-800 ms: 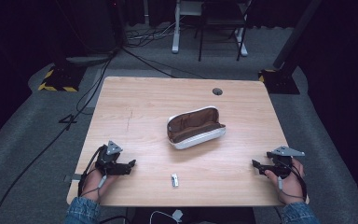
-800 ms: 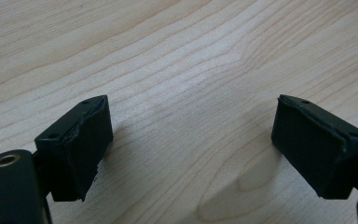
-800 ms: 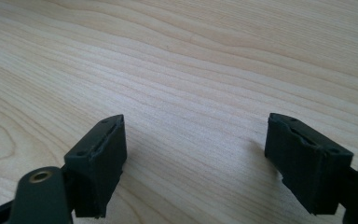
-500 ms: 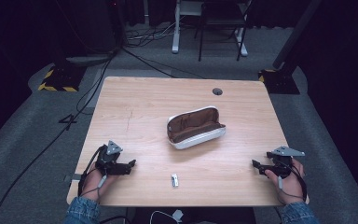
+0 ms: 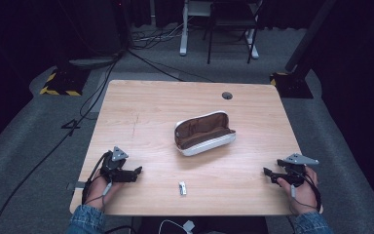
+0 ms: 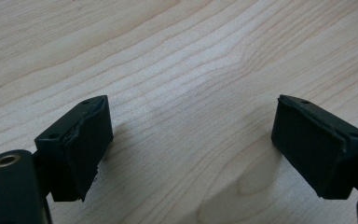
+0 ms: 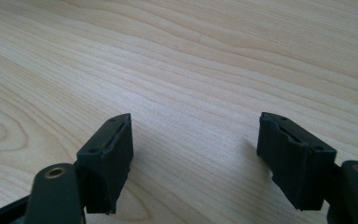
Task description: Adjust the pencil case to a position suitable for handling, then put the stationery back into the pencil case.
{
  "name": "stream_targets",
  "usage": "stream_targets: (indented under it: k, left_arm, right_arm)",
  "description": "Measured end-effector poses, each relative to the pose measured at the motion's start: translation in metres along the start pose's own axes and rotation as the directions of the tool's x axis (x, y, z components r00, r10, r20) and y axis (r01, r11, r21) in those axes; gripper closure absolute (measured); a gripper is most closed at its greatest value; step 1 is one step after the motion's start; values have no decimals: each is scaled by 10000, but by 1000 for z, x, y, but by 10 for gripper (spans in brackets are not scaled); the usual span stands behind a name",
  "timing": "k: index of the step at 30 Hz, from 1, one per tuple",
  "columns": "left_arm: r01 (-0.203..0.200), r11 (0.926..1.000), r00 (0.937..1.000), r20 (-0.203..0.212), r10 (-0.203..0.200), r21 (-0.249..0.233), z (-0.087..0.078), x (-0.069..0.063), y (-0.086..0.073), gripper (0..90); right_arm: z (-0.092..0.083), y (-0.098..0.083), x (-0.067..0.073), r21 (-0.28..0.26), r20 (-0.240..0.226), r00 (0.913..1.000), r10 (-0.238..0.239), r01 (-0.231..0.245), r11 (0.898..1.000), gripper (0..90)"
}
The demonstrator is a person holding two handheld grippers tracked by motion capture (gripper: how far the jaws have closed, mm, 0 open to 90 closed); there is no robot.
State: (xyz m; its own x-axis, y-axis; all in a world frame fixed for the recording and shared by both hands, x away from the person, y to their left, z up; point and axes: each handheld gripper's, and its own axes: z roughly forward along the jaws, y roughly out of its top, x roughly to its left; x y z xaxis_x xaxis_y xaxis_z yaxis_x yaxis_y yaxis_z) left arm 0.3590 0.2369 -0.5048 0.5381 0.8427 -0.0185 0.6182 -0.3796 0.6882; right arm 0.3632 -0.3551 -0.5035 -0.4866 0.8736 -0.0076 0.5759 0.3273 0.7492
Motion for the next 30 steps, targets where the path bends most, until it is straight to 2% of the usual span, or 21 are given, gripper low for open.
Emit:
stream_targets:
  k: [4, 18, 30]
  left_arm:
    - [62, 10000, 10000, 14, -62, 28, 1, 0, 1, 128]
    - [70, 10000, 10000, 44, -70, 17, 2, -1, 2, 128]
    - [7, 10000, 10000, 2, -7, 25, 2, 0, 2, 128]
  right_arm:
    - [-2, -2, 1, -23, -34, 10000, 50, -50, 10000, 295]
    - [-12, 3, 9, -255, -244, 9994, -249, 243, 9994, 294]
    - [-17, 16, 33, -552, -938, 9931, -701, 651, 9964, 300]
